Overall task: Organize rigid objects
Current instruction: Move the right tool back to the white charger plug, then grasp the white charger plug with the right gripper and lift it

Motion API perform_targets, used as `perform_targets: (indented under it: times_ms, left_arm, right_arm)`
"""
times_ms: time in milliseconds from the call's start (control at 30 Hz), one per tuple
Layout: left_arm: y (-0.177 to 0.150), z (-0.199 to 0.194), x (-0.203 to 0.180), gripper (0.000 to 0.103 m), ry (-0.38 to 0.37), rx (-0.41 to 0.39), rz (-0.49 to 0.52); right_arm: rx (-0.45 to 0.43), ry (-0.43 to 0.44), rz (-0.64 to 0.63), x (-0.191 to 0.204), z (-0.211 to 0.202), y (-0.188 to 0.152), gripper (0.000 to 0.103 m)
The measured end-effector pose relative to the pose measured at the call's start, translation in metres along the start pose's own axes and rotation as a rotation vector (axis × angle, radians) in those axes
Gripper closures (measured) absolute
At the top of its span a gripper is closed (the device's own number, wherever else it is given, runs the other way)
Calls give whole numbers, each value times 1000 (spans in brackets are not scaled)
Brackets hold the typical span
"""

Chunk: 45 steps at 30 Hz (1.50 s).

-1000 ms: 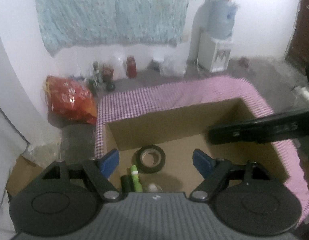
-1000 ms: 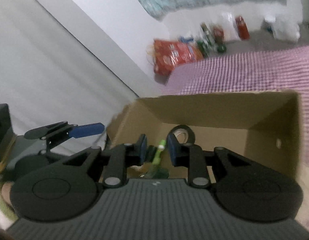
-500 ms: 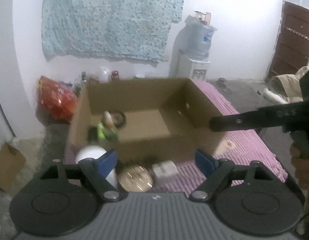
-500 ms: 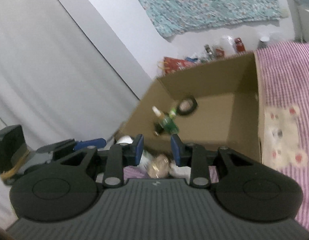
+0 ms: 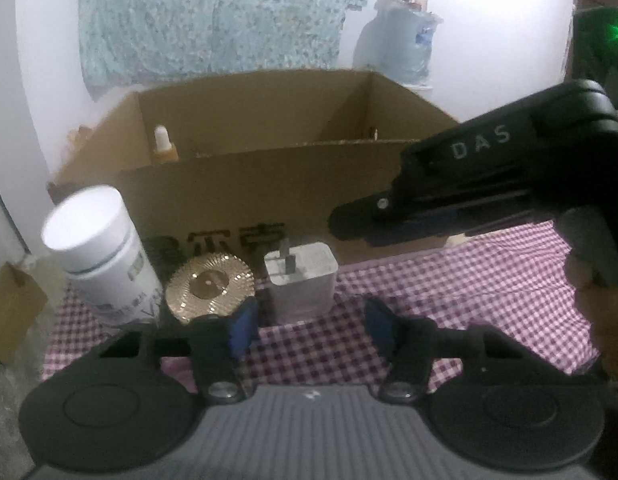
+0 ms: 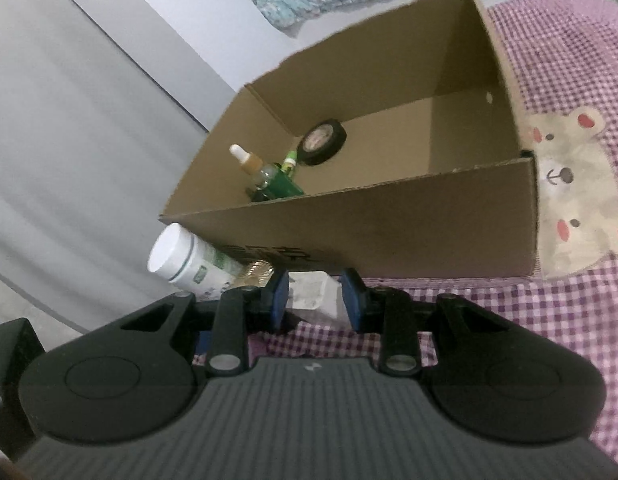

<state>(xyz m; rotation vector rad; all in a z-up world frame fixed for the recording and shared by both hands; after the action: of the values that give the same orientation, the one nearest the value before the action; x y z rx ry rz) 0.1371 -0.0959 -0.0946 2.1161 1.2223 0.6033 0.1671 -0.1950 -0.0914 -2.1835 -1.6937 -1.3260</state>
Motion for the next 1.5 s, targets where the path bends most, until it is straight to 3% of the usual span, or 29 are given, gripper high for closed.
perform_targets:
  times_ms: [167, 767, 867, 1000, 1067, 1333, 1433, 1500]
  left_arm:
    - [0, 8, 4, 52, 7, 10, -17]
    - [4, 28, -6, 51, -16, 23, -49]
    - [4, 32, -2, 59, 7, 35, -58]
    - [3, 33, 0, 64, 15, 33, -75]
    - [2, 32, 1, 72, 25, 32, -72]
    - [1, 27, -3, 79, 12, 24, -67]
    - [-1, 25, -7, 78, -4, 23, -52]
    - [0, 26, -8, 72, -16, 19, -49]
  right_arm:
    - [38, 5, 18, -1, 15, 4, 74]
    - [82, 34, 54, -6, 26, -4, 79]
    - [80, 38, 59, -6, 28, -4, 79]
    - [76, 46, 67, -9, 27, -3, 79]
    - [64, 40, 58, -10, 23, -2, 80]
    - [49, 17, 43, -11, 17, -3, 80]
    - [47, 9, 39, -13, 12, -4, 80]
    - [52, 18, 58, -16, 11, -4, 80]
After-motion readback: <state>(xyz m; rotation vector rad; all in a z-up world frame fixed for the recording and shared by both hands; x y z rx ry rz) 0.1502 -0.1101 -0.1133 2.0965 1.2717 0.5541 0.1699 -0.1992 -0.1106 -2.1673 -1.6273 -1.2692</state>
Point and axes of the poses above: each gripper's, at about its wrist camera, not at the fingertips, and z roughly the way its jaws point, x to its left, y to its top, the point moved 10 cm from there along z, roughly the way its jaws point, and after that the axes turned 9 degrees about z, right-handed, at the moved point
